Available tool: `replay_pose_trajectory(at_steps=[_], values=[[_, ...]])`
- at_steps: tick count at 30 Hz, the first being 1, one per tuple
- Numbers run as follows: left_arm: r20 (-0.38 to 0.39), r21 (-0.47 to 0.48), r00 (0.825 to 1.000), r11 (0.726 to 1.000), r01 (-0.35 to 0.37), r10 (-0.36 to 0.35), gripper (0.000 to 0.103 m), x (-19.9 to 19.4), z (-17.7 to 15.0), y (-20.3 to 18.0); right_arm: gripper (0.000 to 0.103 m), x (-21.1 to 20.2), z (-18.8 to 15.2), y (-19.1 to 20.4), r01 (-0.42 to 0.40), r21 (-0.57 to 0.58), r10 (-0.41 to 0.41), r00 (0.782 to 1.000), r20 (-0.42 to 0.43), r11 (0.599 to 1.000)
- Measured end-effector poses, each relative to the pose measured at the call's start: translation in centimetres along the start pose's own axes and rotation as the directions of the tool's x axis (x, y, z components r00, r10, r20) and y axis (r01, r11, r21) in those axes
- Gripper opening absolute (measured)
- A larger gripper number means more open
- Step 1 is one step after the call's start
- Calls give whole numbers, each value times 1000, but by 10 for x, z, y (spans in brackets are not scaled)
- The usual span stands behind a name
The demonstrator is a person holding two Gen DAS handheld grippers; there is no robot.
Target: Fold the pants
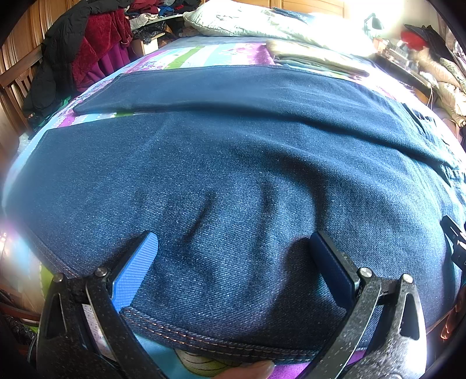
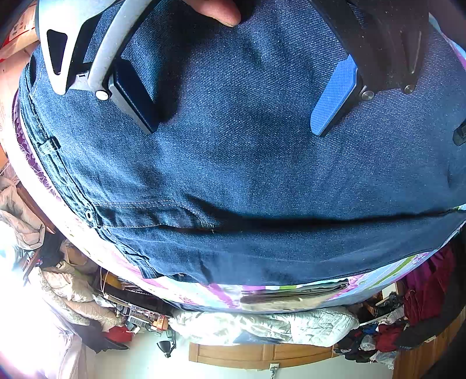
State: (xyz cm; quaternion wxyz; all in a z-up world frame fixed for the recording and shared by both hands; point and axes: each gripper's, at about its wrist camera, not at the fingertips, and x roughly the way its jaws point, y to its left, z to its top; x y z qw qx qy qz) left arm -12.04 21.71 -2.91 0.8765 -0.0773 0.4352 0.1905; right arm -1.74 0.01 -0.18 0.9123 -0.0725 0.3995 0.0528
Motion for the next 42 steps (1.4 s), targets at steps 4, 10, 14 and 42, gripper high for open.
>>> replay_pose_trajectory(at_steps=[4, 10, 14, 42], values=[[0, 0, 1000, 1000, 0, 0, 103, 0, 0, 0, 103, 0, 0, 0, 0, 0, 0, 1000, 0, 1000], [1, 1, 1000, 1000, 0, 0, 103, 0, 0, 0, 103, 0, 0, 0, 0, 0, 0, 1000, 1, 1000], [1, 1, 1000, 1000, 0, 0, 103, 0, -1, 0, 103, 0, 0, 0, 0, 0, 0, 1000, 1, 1000], [-76, -44, 990, 992, 117, -120, 103, -7, 23, 16, 103, -10, 59, -39, -114, -142, 95, 986, -134, 983]])
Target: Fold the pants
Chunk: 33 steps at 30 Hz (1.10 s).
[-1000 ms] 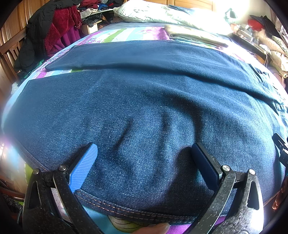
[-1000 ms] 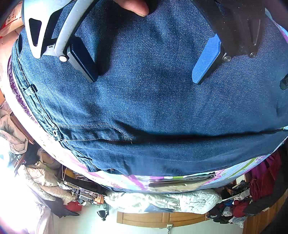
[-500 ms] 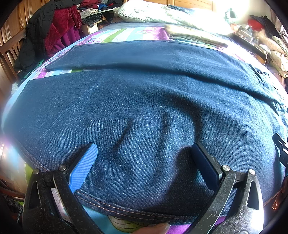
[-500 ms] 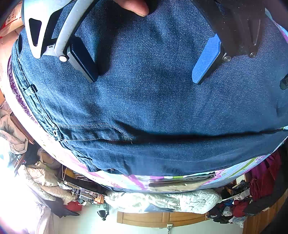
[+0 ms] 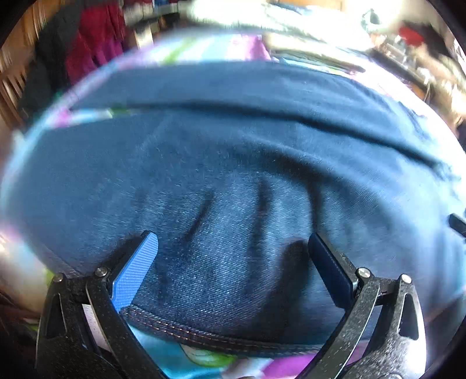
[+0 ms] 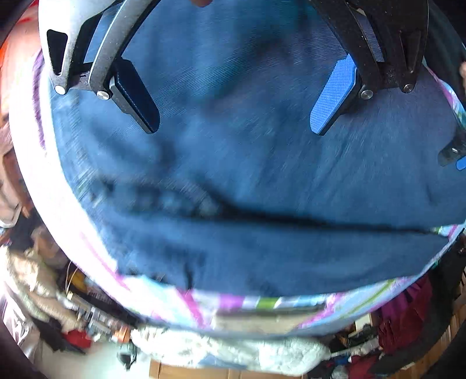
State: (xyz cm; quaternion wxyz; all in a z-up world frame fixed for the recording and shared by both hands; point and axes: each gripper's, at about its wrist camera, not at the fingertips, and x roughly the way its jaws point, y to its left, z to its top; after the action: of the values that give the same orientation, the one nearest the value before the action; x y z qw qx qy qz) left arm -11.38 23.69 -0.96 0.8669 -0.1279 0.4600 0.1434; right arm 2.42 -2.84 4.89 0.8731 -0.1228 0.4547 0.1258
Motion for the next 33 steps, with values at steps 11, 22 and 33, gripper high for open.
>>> replay_pose_trajectory(at_steps=[11, 22, 33], values=[[259, -97, 963, 994, -54, 78, 103, -34, 238, 179, 103, -48, 150, -157, 74, 239, -168, 900, 403, 968], [124, -391, 982, 916, -83, 142, 89, 139, 349, 331, 88, 62, 126, -247, 122, 664, -186, 982, 27, 738], [164, -260, 983, 965, -37, 82, 54, 192, 337, 320, 88, 86, 128, -218, 196, 588, -249, 969, 9, 785]])
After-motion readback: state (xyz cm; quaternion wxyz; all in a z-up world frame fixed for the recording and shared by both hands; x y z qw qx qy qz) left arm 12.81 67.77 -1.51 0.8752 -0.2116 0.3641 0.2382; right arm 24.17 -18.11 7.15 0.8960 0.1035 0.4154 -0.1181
